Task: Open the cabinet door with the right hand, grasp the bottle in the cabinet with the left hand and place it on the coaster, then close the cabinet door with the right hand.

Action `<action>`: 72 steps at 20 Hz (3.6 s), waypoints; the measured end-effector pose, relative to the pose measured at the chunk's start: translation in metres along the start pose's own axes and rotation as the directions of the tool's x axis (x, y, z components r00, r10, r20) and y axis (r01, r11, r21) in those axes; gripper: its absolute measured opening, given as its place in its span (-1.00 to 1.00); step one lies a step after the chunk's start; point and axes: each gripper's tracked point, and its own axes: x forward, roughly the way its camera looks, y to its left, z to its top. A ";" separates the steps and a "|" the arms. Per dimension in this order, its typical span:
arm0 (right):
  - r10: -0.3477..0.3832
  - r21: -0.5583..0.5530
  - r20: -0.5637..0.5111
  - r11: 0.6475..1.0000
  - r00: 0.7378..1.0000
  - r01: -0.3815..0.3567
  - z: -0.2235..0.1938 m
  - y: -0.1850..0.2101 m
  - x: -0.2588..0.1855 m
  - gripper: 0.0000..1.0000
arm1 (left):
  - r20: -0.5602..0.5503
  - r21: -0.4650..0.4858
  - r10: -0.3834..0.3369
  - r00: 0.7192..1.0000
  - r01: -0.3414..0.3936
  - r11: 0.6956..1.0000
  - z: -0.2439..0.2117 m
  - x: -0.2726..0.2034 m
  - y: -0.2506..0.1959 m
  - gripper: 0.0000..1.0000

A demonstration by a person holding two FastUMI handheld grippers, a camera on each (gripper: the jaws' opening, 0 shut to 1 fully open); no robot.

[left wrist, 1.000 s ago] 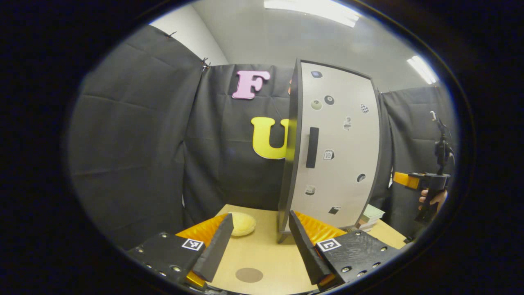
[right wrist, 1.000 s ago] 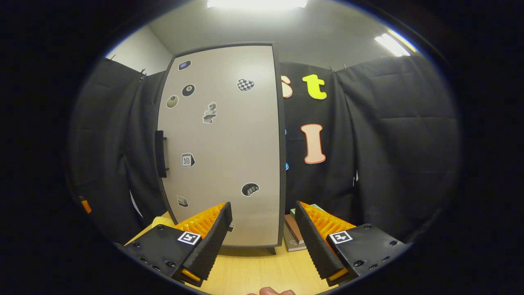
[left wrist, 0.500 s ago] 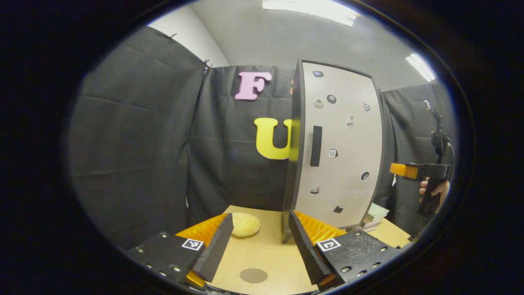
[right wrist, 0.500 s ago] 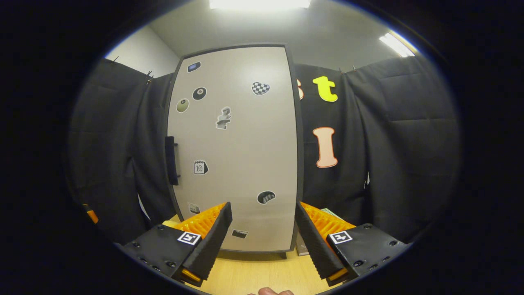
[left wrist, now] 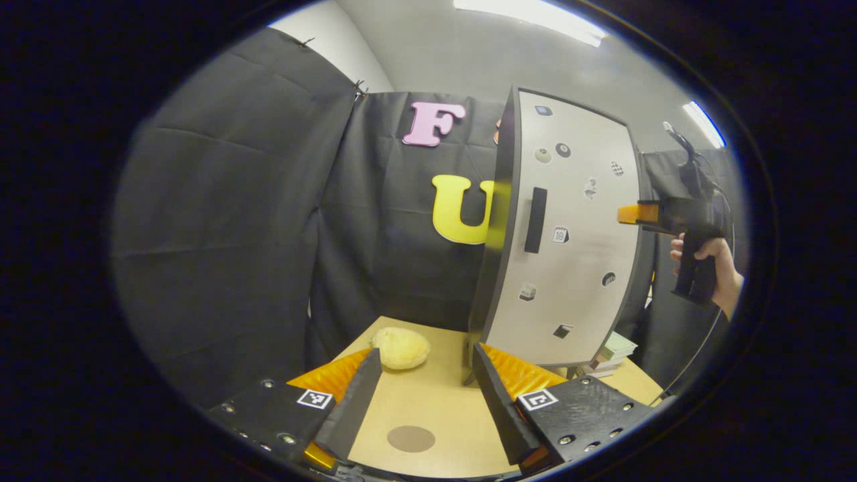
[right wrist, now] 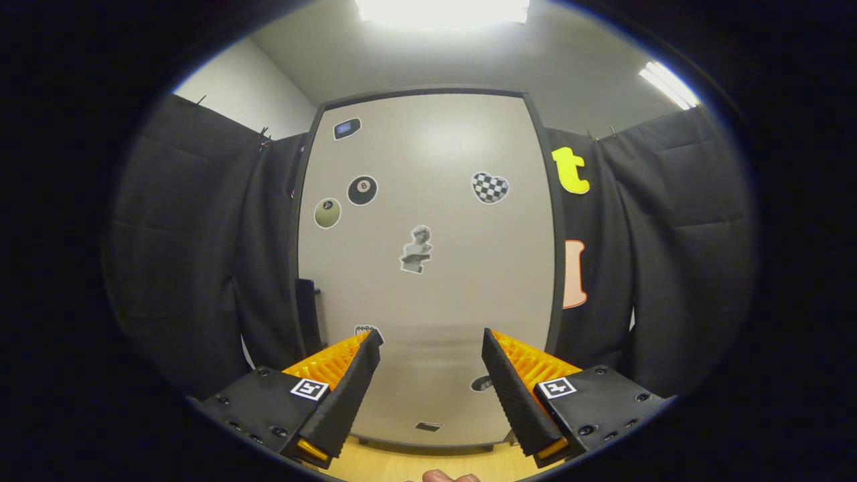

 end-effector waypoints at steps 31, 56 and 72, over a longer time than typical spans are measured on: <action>-0.015 -0.003 -0.208 1.000 0.978 0.015 -0.055 0.144 0.122 -0.32 | -0.099 -0.085 0.214 0.972 -0.223 0.971 -0.061 -0.046 0.109 0.70; 0.388 0.052 -0.215 0.921 0.896 -0.386 -0.051 0.130 0.037 -0.77 | -0.028 -0.040 0.124 0.992 -0.125 0.991 0.005 -0.035 0.021 0.69; 0.419 0.105 -0.181 0.908 0.890 -0.406 -0.054 0.072 -0.003 -0.77 | -0.031 -0.001 0.078 0.997 -0.078 0.997 -0.003 -0.067 -0.076 0.69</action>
